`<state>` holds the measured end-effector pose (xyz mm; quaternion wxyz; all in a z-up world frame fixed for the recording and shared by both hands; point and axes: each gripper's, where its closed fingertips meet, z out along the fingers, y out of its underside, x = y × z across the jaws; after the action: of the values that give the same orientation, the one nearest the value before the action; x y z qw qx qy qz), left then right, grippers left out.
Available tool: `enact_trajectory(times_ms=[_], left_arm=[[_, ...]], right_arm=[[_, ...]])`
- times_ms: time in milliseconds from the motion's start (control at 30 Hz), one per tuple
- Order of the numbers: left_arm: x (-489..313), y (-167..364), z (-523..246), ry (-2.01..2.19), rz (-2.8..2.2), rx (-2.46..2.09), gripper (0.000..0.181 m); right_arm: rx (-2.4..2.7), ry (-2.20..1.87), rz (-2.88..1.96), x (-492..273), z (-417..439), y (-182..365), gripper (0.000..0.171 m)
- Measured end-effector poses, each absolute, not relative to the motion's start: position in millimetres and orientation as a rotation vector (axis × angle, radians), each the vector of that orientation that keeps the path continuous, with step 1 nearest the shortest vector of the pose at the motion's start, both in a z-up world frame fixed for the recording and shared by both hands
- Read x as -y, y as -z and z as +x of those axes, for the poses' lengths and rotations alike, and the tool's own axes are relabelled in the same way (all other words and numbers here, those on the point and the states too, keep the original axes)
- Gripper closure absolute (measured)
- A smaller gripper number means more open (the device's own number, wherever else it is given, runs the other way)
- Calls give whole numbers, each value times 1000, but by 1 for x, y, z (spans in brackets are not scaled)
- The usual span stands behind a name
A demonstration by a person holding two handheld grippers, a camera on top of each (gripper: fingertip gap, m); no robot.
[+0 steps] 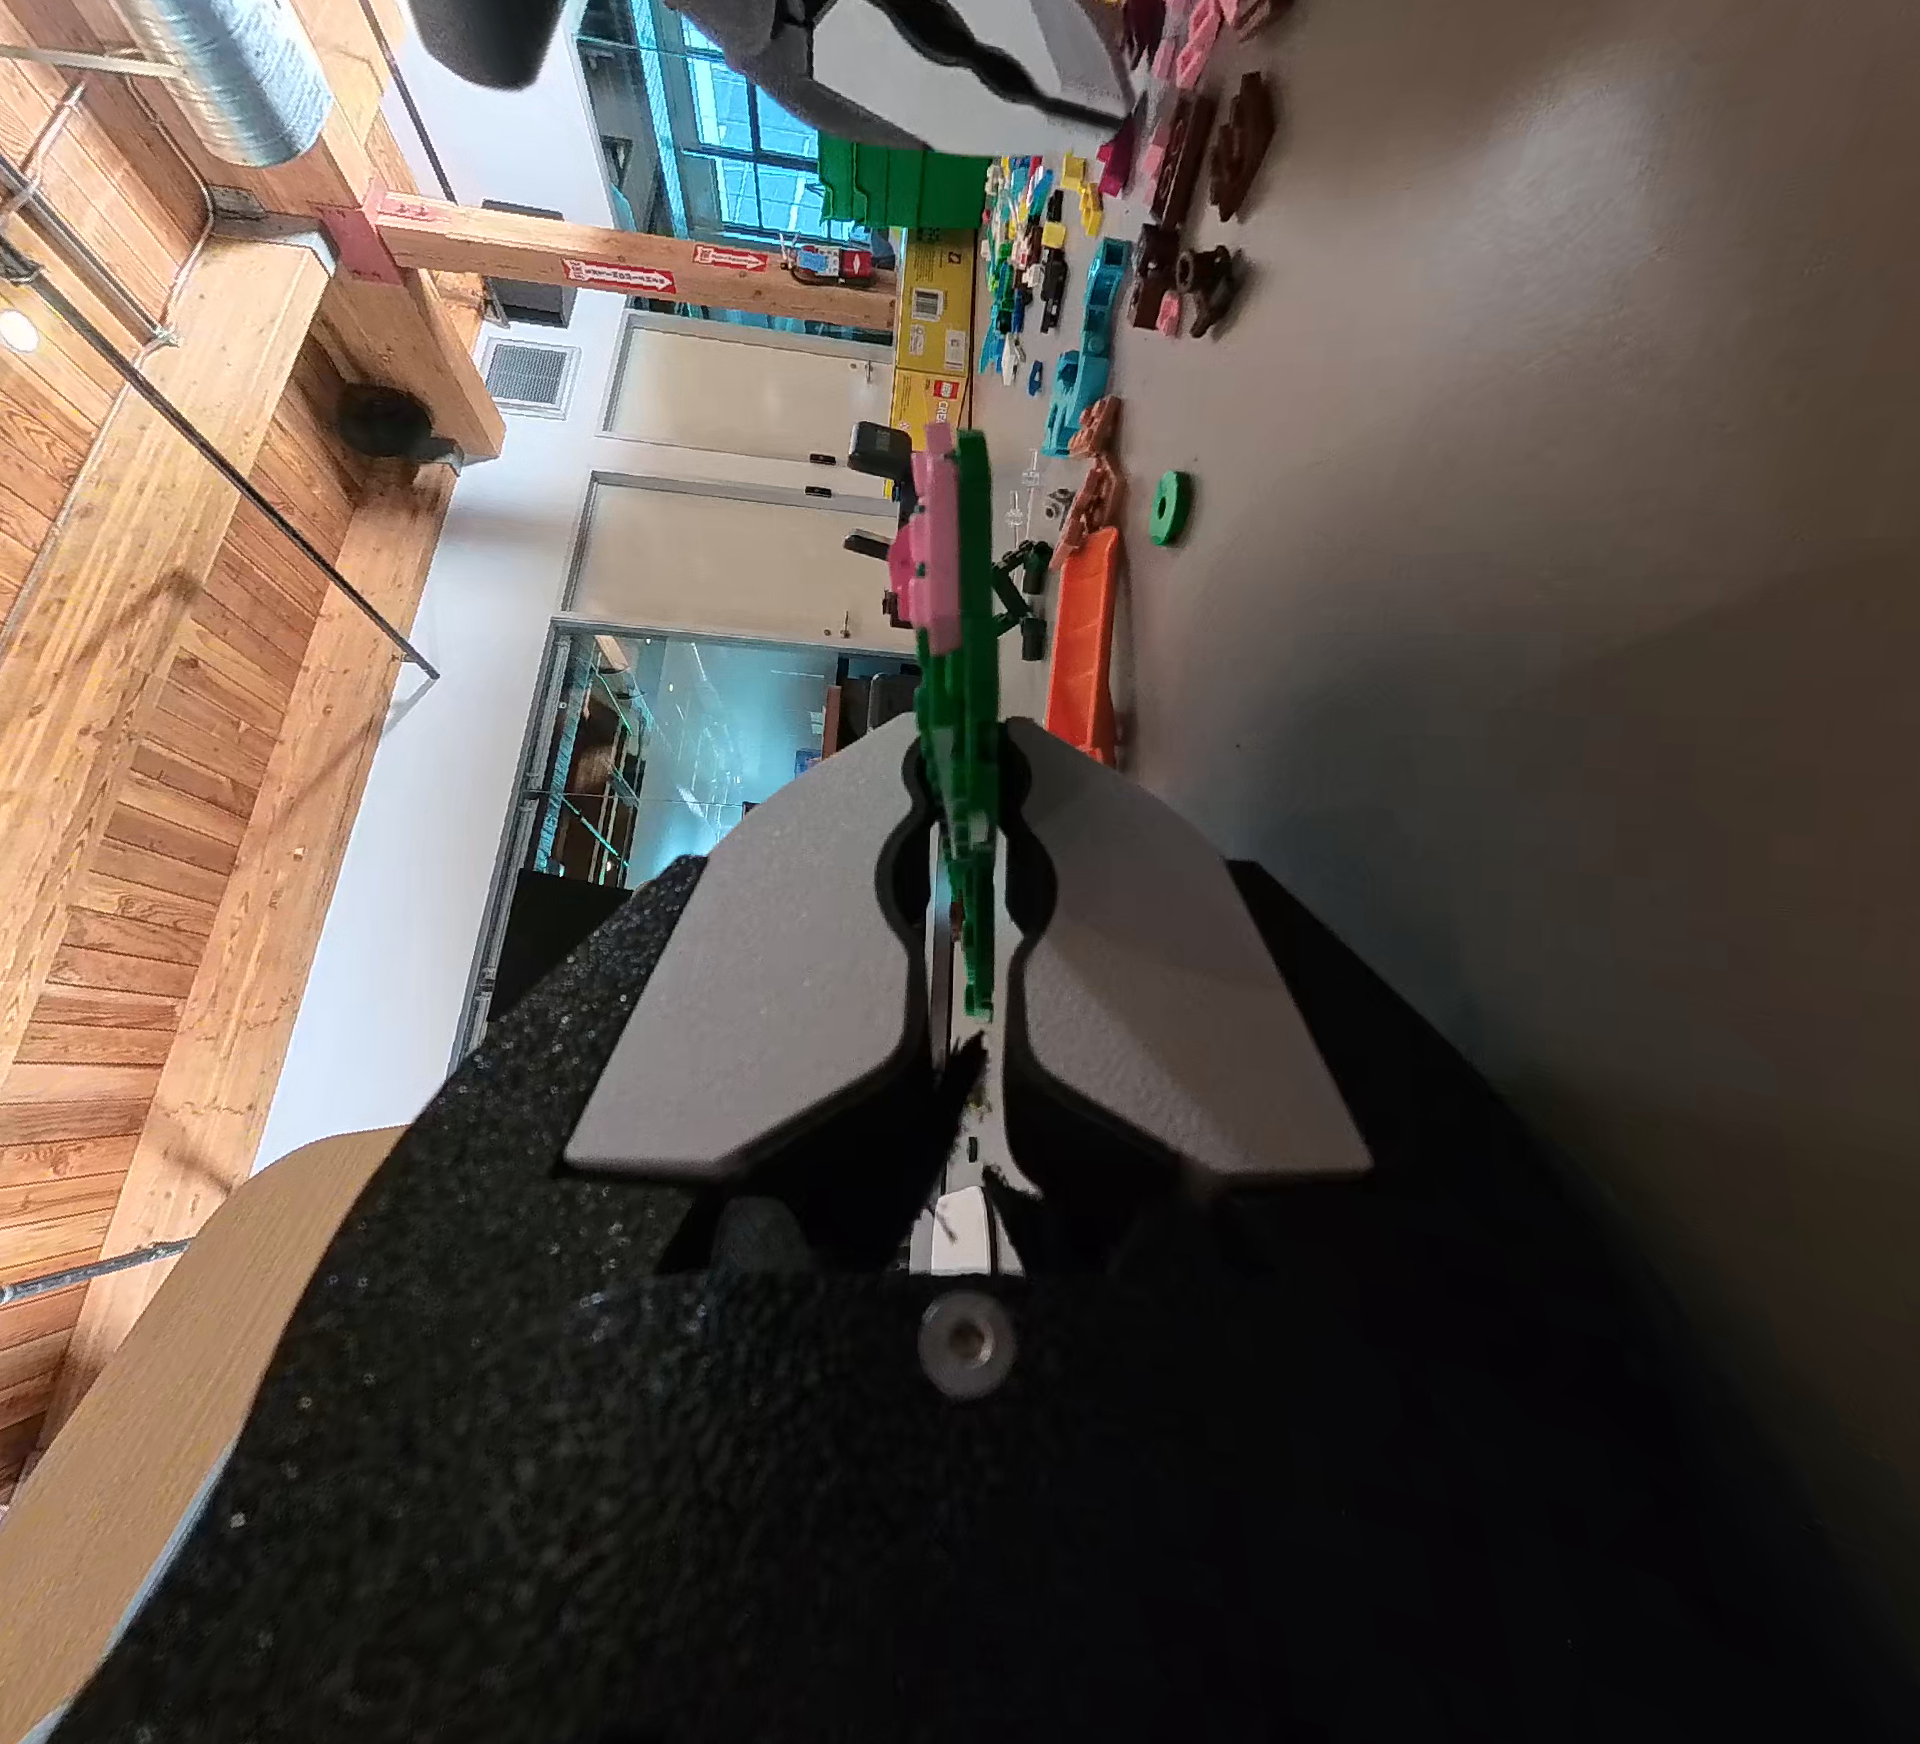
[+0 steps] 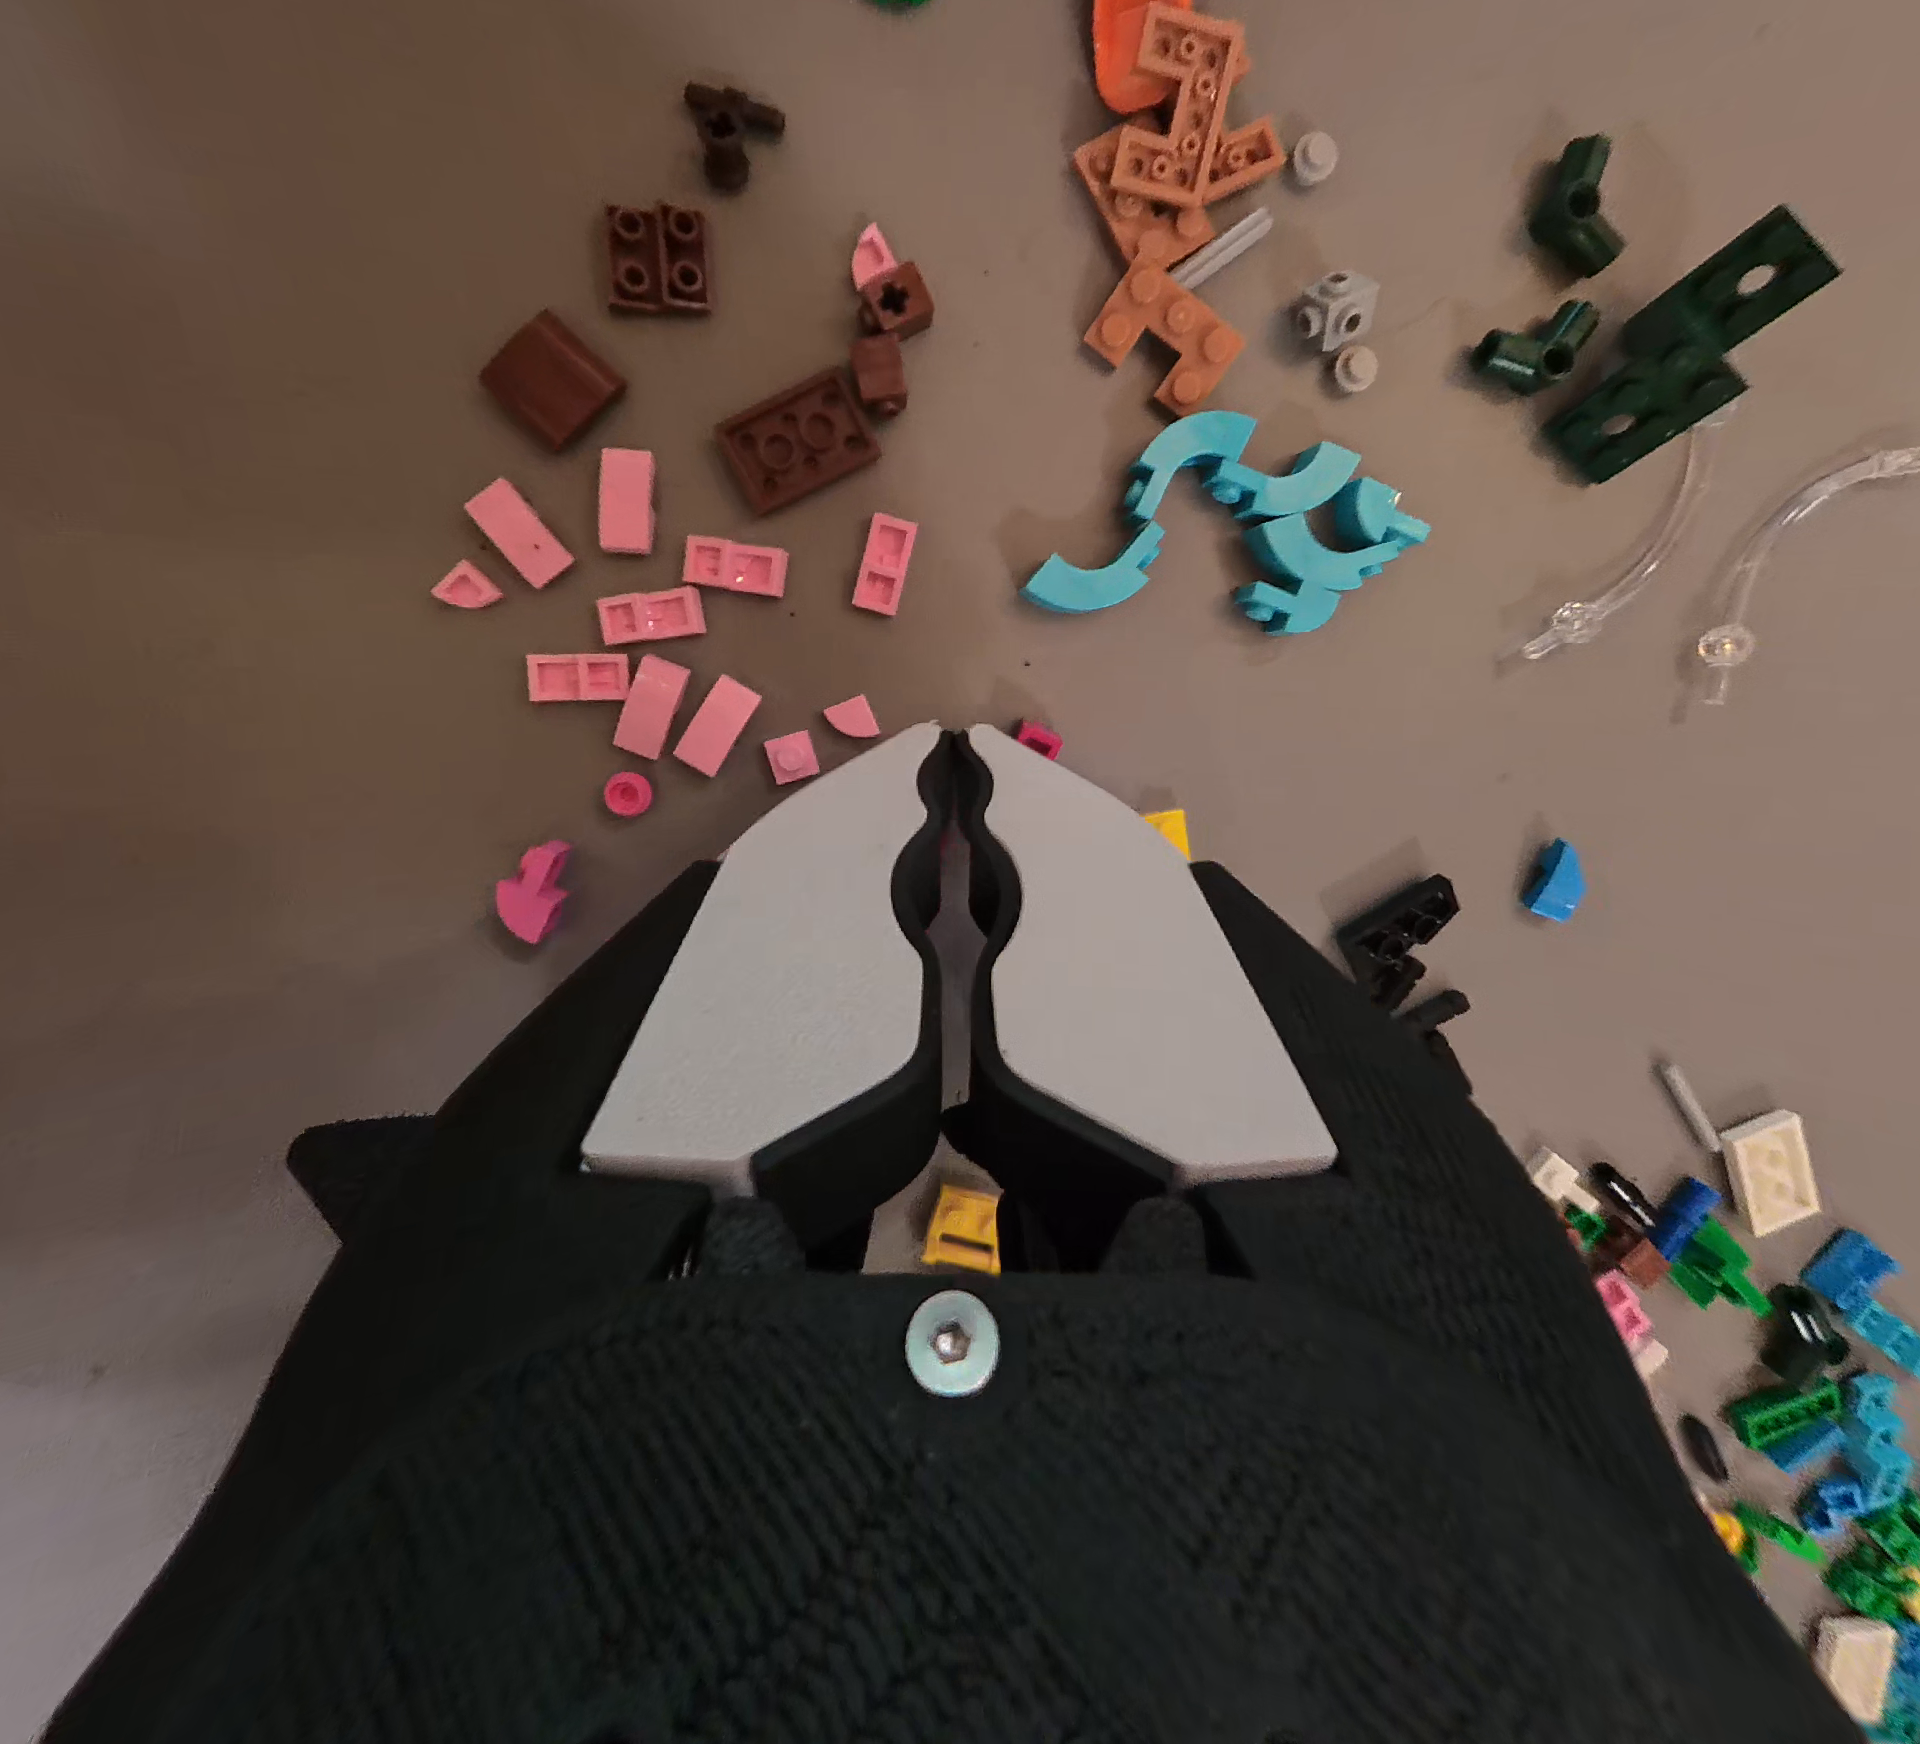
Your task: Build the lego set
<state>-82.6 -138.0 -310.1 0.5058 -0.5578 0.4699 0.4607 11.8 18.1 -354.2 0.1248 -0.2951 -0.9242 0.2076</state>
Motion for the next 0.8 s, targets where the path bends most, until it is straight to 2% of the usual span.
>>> enact_trajectory(times_ms=[800], left_arm=[[138,311,-83,-1108,-1350,-1136,172]], right_arm=[[2770,-684,-934,-14,33,358,171]])
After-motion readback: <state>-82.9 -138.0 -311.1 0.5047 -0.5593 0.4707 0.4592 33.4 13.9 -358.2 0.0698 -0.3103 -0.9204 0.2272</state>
